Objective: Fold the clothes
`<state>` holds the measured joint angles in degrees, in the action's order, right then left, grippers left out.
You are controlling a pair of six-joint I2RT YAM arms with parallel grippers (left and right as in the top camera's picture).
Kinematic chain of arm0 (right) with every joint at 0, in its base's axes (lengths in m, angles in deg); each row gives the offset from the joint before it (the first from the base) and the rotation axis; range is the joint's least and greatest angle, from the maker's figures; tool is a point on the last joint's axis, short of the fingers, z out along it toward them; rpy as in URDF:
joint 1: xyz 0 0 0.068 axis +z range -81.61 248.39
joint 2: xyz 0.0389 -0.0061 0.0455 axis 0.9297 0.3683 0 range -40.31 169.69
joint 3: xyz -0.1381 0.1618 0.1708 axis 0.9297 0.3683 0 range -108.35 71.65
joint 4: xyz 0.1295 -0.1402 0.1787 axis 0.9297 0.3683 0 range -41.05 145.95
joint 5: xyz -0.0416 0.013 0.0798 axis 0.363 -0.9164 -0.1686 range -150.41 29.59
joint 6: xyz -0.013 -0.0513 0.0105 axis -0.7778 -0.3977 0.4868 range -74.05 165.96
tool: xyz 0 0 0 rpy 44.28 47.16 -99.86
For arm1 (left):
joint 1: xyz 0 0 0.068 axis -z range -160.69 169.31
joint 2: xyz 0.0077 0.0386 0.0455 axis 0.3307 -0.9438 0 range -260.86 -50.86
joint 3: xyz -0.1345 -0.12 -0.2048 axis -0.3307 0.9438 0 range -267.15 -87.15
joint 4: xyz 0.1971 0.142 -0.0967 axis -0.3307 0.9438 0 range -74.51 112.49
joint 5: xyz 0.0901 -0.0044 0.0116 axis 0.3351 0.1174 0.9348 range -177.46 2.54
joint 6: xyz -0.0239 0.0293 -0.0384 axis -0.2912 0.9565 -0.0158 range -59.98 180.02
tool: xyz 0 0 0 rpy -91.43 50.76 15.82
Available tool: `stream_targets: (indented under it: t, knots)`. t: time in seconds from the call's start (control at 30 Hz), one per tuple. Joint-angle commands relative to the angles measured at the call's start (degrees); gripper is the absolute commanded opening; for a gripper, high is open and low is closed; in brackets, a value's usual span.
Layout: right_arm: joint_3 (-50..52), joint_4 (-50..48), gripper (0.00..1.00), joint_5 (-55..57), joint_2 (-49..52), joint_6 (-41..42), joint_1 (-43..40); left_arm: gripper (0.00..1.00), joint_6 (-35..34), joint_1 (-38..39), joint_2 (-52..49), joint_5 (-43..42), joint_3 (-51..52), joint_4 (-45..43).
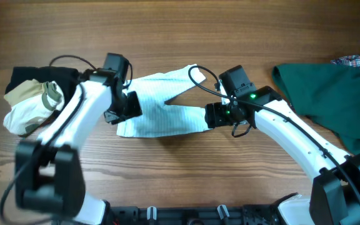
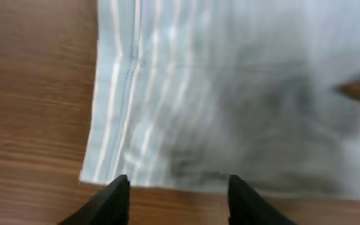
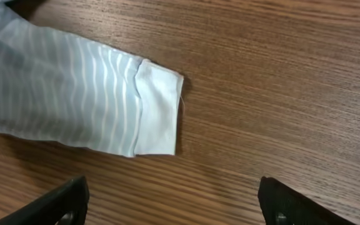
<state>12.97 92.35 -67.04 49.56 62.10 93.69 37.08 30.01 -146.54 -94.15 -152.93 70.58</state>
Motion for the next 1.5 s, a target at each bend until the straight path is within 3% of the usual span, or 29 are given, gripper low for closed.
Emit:
stream_targets:
  t: [0.0,0.07,0.1,0.17,0.37,0.77,0.9,1.13,1.47]
  knots:
    - [-0.83,0.61,0.88,-0.74,-0.81,-1.18,-0.17,0.62,0.22,-0.55,6.19,0.15,0.11,1.49]
    - [-0.83,1.07,0.88,-0.76,-0.81,-1.51,-0.17,0.61,0.24,-0.55,6.97,0.17,0.11,2.97]
    - [-0.83,1.46,0.88,-0.85,-0.81,-2.40,-0.17,0.52,0.17,-0.55,6.95,0.24,0.46,3.58]
    - [-0.81,1.88,0.90,-0.96,-0.81,-2.67,-0.17,0.49,-2.97,-0.55,6.88,1.68,2.80,2.99]
    - [1.42,1.62,0.92,-2.49,-0.72,-2.58,-0.17,0.68,-14.05,-1.66,6.88,3.78,16.13,-6.01]
    - [2.99,-0.46,0.92,-2.47,-0.42,-1.99,-0.17,0.70,-14.01,-1.88,6.80,5.73,23.61,-18.95]
    - [2.99,-0.90,0.92,-2.45,-0.26,-2.01,-0.17,0.66,-14.01,-1.86,6.75,5.70,23.80,-19.74]
    - [2.99,-1.70,0.92,-2.38,-0.24,-1.81,-0.17,0.50,-14.01,-1.86,6.75,5.73,23.80,-19.08]
    - [2.99,-3.19,0.93,-2.49,-0.24,-4.15,-0.17,0.63,-11.78,-1.88,12.00,3.85,23.34,-13.73]
